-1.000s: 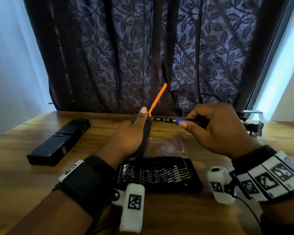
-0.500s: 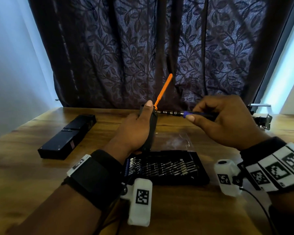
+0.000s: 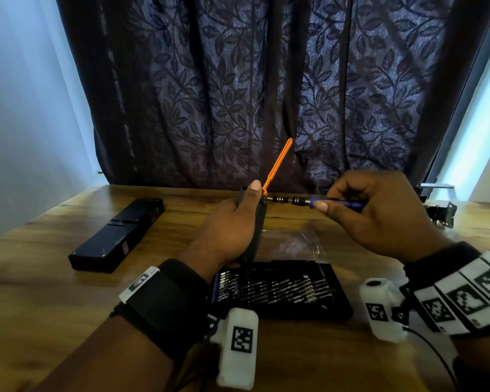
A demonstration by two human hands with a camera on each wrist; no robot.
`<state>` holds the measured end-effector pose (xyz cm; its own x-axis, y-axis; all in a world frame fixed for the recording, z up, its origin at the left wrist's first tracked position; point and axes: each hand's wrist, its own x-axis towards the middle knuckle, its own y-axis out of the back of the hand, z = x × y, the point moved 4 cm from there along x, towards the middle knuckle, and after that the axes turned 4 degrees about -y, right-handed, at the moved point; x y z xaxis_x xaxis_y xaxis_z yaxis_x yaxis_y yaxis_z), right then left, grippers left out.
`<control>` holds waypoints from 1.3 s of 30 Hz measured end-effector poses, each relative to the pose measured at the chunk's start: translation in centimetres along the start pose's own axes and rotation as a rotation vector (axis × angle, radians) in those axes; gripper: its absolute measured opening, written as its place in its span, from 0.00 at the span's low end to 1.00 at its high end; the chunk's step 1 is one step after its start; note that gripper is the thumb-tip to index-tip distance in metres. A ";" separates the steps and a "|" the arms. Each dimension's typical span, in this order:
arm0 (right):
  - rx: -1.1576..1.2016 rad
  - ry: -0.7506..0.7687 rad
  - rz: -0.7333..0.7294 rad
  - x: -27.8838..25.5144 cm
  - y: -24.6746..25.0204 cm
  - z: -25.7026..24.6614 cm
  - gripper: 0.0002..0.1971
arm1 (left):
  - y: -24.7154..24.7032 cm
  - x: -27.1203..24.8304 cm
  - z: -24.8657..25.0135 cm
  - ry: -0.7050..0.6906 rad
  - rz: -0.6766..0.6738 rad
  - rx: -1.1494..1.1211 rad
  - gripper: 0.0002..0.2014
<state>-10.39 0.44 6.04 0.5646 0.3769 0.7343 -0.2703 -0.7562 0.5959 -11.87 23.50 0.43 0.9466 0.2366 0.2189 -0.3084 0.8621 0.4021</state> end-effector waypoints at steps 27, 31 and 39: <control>0.025 0.025 0.085 -0.7 -0.2 -2.0 0.06 | -0.3 -0.2 0.6 0.157 -0.085 -0.612 0.36; -0.049 0.058 0.113 -0.9 0.0 -2.5 0.05 | -0.3 -0.5 0.8 0.145 -0.076 -0.790 0.26; -0.071 0.018 0.116 -0.8 0.2 -2.8 0.04 | -0.2 -0.2 0.7 0.161 -0.099 -0.934 0.30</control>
<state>-13.07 1.51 6.49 0.5123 0.2988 0.8052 -0.3879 -0.7559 0.5274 -12.08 22.93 0.94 0.9874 0.1422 0.0691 -0.0928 0.8749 -0.4754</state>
